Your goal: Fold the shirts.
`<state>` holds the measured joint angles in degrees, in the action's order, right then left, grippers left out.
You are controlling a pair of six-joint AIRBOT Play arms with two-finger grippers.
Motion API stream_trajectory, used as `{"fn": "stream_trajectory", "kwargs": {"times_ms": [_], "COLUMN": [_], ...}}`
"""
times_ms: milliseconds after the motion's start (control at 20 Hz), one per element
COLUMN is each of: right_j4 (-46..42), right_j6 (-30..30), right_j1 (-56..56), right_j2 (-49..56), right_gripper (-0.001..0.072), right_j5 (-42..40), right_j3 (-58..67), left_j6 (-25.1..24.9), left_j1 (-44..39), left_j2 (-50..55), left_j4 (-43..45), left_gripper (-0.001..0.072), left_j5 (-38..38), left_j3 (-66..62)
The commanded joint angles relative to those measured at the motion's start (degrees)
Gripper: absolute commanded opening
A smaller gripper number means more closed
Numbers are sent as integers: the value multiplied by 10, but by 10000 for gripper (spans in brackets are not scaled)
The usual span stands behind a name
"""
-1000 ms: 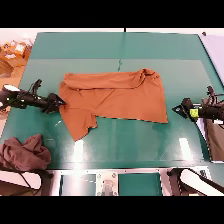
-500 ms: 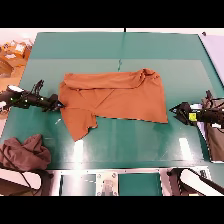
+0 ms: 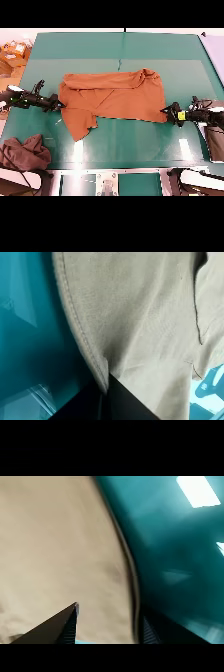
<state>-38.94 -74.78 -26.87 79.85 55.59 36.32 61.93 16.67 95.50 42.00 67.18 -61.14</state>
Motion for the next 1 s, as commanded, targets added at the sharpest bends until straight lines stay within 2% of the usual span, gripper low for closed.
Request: {"fn": "stream_trajectory", "kwargs": {"times_ms": [0, 150, 200, 300, 400, 450, 600, 700, 950], "right_j4": [44, 44, 43, 29, 12, 9, 9, 10, 10], "right_j6": [40, 49, 50, 54, 54, 55, 65, 58, -3], "right_j1": [11, 10, 10, 10, 10, 10, 10, 10, 9], "right_j2": [34, 34, 34, 34, 34, 34, 25, -14, -176], "right_gripper": [489, 488, 462, 252, 223, 24, 14, 13, 14], "right_j5": [-18, 3, 15, 33, 37, 43, 83, 102, 180], "right_j3": [-1, -1, -1, -1, -1, 1, 34, 87, 325], "left_j6": [0, 0, 0, 0, -1, -1, 0, 5, 45], "left_j1": [0, 0, 0, 0, 0, 0, 0, 0, 0], "left_j2": [0, 0, 0, 0, -1, -1, -25, -81, -275], "left_j4": [-1, 0, 0, 0, 0, 3, 16, 19, 13], "left_gripper": [28, 28, 28, 28, 28, 28, 26, 26, 27], "left_j5": [14, 17, 19, 25, 31, 41, 89, 96, 115], "left_j3": [-1, -1, -1, -1, -1, -6, -43, -77, -213]}}
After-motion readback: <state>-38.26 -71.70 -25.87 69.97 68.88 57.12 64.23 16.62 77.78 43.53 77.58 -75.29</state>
